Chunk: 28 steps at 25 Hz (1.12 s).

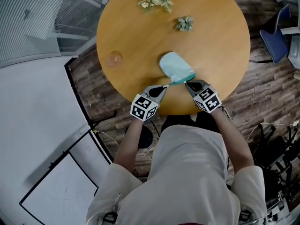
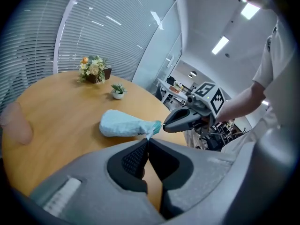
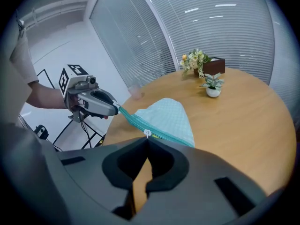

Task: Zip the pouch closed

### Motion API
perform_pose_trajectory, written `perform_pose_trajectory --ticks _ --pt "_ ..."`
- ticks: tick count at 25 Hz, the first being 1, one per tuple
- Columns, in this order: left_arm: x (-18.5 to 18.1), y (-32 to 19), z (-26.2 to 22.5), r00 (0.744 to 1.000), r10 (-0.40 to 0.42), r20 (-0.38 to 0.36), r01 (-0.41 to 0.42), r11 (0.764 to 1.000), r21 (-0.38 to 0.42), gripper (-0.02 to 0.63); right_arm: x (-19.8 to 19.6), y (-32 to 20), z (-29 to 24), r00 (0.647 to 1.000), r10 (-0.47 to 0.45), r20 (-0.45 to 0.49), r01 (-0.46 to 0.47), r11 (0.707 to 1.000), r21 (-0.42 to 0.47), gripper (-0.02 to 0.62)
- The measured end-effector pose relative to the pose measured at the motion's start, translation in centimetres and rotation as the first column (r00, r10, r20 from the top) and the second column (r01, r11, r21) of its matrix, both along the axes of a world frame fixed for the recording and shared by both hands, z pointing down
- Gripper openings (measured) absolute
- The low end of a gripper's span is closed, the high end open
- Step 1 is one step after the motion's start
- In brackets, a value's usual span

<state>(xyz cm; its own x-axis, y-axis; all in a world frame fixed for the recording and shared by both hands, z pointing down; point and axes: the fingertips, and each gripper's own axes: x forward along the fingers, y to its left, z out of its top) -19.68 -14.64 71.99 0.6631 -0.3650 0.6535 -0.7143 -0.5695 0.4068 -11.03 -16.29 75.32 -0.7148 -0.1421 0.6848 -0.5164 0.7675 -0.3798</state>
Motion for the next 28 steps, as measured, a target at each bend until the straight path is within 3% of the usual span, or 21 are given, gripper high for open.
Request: perform_pose_trajectory --ticks 14,28 --pt "-0.7 -0.4 -1.0 0.993 -0.112 -0.031 0.112 0.994 -0.009 0.02 5.4 -1.3 -1.3 0.998 0.044 -0.051 -0.042 0.998 0.05 0.002" --pt "1.2 -0.7 2.8 0.981 -0.192 -0.034 0.188 0.976 -0.108 0.021 8.3 -3.1 1.1 0.993 0.07 -0.099 -0.069 0.998 0.008 0.003"
